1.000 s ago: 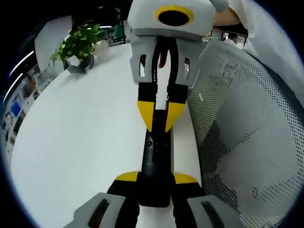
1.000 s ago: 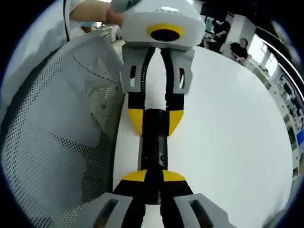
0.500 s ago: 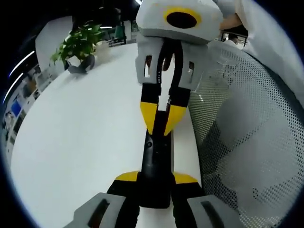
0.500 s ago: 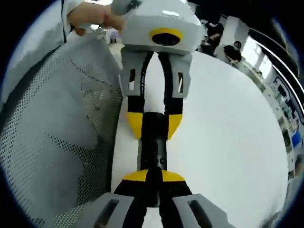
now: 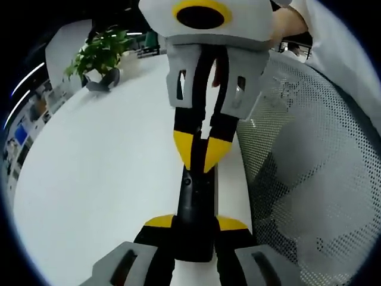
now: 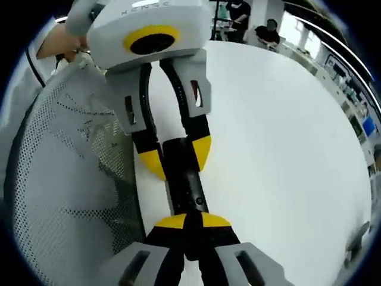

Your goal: Press the specified remote control buttons in sequence, fully releasing each button before pressing the next.

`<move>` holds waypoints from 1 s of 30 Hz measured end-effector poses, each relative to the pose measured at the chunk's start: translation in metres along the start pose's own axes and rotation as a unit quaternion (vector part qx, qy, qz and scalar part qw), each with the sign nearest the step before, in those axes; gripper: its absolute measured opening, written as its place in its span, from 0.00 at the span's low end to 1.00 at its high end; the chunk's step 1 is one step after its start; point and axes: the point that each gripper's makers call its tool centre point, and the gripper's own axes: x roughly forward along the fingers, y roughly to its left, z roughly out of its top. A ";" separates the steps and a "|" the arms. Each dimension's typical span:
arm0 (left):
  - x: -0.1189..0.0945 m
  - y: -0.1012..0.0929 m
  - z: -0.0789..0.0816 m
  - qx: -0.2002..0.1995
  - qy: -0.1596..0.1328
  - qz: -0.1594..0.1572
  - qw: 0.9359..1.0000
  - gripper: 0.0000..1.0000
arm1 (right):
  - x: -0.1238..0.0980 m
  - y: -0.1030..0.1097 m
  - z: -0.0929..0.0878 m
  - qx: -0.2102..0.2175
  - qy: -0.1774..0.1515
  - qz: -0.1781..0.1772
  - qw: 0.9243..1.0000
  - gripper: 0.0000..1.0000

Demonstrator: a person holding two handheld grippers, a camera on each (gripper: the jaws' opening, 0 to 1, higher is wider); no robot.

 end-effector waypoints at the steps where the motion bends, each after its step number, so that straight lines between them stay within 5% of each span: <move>1: 0.000 0.000 0.000 0.000 0.000 0.000 1.000 0.24 | 0.000 0.000 0.000 -0.007 -0.006 -0.003 1.000 0.04; 5: 0.000 0.000 0.000 0.001 0.001 0.000 1.000 0.24 | 0.000 0.004 0.001 -0.145 -0.019 -0.018 0.989 0.03; 7: 0.000 0.000 0.000 0.003 0.002 0.000 1.000 0.24 | 0.000 0.007 0.001 -0.172 -0.020 -0.020 0.985 0.02; 12: 0.000 -0.001 0.001 0.002 0.003 -0.001 1.000 0.24 | 0.000 0.006 0.001 -0.165 -0.029 -0.018 0.986 0.00; 14: 0.000 0.000 0.001 0.000 0.001 -0.001 1.000 0.24 | 0.001 0.005 0.001 -0.077 -0.014 0.005 0.997 0.00; 17: 0.000 0.000 0.001 0.000 -0.002 0.000 1.000 0.24 | 0.002 0.001 0.003 -0.037 0.001 0.016 0.999 0.00; 20: 0.001 0.000 0.001 -0.002 -0.002 0.001 1.000 0.24 | 0.003 0.002 0.003 -0.046 0.005 0.006 0.999 0.00; 23: 0.001 0.000 0.001 -0.002 -0.004 0.002 1.000 0.24 | 0.002 0.002 0.004 -0.100 -0.006 -0.006 0.995 0.00; 30: 0.003 0.001 0.002 0.006 0.030 -0.003 1.000 0.24 | -0.001 0.001 0.003 -0.097 -0.020 -0.013 0.995 0.00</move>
